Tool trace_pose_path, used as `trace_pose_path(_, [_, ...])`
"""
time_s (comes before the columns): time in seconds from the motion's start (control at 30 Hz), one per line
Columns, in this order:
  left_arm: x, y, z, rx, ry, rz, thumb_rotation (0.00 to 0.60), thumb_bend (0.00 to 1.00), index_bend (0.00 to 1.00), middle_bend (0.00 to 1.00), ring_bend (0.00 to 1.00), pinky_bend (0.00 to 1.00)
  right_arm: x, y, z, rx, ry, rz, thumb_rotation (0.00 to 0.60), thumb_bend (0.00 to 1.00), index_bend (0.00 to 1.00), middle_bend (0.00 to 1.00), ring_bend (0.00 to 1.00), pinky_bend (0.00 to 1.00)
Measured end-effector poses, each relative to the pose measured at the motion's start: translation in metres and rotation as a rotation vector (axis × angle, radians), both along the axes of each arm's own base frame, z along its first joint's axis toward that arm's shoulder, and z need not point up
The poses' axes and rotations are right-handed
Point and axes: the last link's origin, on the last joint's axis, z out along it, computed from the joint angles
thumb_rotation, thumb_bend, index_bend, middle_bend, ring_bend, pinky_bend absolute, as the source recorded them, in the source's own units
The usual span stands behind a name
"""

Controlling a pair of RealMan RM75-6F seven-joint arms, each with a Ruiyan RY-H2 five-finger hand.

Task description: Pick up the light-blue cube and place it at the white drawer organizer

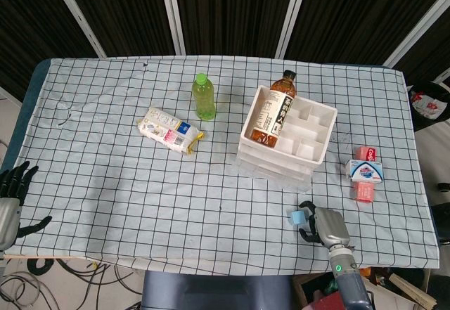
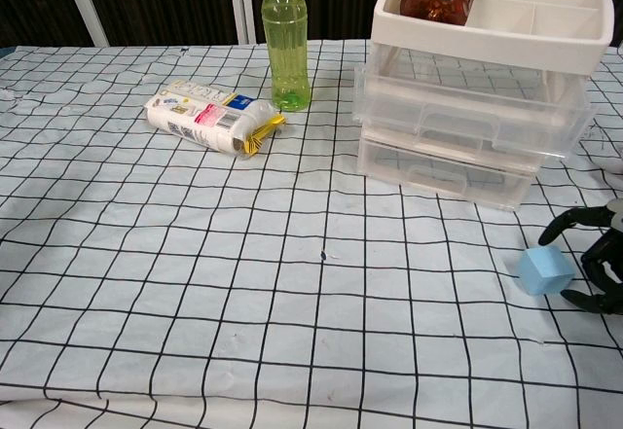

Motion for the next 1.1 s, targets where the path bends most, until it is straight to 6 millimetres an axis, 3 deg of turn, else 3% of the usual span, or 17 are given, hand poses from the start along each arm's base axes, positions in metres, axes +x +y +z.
trace_pose_path(0.27, [0.0,0.0,0.0,0.0,0.001,0.001,0.6,0.02,0.0,0.0,0.0,0.0,-0.007,-0.001,-0.004,-0.011,0.002,-0.015,0.6,0.28,0.34,0.77,0.85,0.76])
trace_pose_path(0.6, [0.0,0.0,0.0,0.001,-0.001,0.003,0.6,0.02,0.0,0.0,0.0,0.0,-0.002,0.0,-0.01,-0.017,-0.032,-0.01,0.6,0.28,0.35,0.77,0.85,0.76])
trace_pose_path(0.83, [0.0,0.0,-0.001,0.001,0.0,0.006,0.6,0.02,0.0,0.0,0.0,0.0,0.001,0.001,-0.011,-0.025,-0.048,-0.006,0.6,0.32,0.64,0.8,0.87,0.76])
trace_pose_path(1.1, [0.0,0.001,0.0,0.002,-0.001,0.005,0.6,0.02,0.0,0.0,0.0,0.0,0.005,0.007,-0.008,-0.016,-0.076,-0.011,0.6,0.32,0.65,0.8,0.87,0.76])
